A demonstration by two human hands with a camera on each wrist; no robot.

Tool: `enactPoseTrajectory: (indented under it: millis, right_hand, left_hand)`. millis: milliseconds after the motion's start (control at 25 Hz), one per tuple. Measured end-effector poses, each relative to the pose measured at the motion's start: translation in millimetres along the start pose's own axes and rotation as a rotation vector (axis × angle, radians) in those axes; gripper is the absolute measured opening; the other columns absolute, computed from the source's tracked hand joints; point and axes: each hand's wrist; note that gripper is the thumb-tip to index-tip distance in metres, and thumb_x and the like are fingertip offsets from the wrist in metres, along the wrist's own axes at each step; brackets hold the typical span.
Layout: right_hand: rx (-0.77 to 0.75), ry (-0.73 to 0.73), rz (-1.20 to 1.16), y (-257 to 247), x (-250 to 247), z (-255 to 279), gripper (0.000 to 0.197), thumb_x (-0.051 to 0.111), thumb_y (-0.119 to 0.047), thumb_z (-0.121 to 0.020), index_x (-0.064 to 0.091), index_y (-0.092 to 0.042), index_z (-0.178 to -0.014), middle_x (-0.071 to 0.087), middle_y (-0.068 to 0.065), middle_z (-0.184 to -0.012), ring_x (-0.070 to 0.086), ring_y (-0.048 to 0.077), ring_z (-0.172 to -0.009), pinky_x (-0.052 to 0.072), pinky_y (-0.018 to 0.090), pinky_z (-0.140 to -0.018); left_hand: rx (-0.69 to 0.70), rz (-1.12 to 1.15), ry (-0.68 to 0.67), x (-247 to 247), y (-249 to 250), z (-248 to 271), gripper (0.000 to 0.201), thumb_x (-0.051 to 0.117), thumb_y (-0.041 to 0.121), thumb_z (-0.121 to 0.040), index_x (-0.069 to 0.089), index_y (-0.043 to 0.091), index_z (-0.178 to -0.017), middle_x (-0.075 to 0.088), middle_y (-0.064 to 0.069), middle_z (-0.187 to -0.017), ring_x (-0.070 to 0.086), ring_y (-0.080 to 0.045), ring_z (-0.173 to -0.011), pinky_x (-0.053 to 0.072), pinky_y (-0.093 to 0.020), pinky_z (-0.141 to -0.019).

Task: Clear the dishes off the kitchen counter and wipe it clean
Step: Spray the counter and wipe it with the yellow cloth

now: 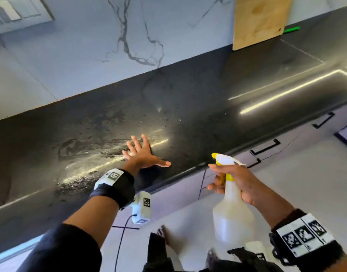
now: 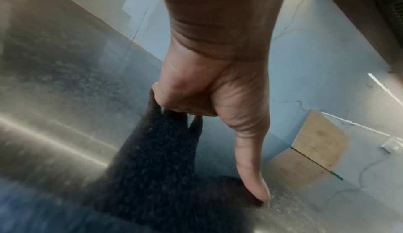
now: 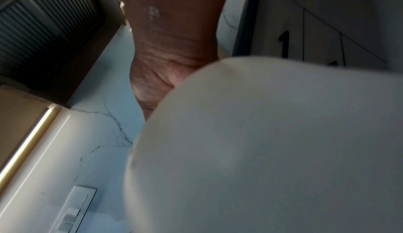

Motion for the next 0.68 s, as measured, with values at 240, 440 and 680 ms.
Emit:
enactPoseTrajectory:
  millis: [240,440,680]
  right_hand:
    - [0.011,-0.006,0.036,-65,-43,-40,0.025,0.069,-0.024,-0.087,0.056,-0.010,-0.071,0.061,0.011,-0.064,0.072,0.030,-0.074,0.050,0.024,-0.049]
    - [-0.025,-0.087,0.134,-162,-33,-130,0.020,0.064,-0.020,-0.090,0.057,-0.009,-0.076,0.066,0.009,-0.069,0.070,0.030,-0.083,0.048,0.021,-0.043]
    - [-0.032,-0.091,0.258,-278,5,-230,0.010,0.063,-0.011,-0.091,0.056,-0.005,-0.092,0.060,0.012,-0.076,0.068,0.030,-0.078,0.059,0.031,-0.055]
  left_hand:
    - [0.004,0.021,0.016,-15,26,-17,0.146,0.072,0.083,-0.047,-0.017,0.037,-0.152,-0.036,-0.013,-0.155,-0.033,-0.040,-0.141,-0.013,-0.064,-0.113]
    - [0.034,-0.023,-0.033,-29,58,-54,0.153,0.078,0.081,-0.040,-0.027,0.045,-0.146,-0.046,-0.011,-0.148,-0.039,-0.042,-0.136,-0.018,-0.070,-0.106]
    - [0.009,-0.032,-0.083,-27,55,-75,0.160,0.079,0.081,-0.031,-0.039,0.051,-0.135,-0.057,-0.005,-0.137,-0.047,-0.041,-0.128,-0.020,-0.076,-0.100]
Point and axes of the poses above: each hand's wrist, its own z-axis away from the middle knuckle, its own x-axis out of the palm, y = z × x
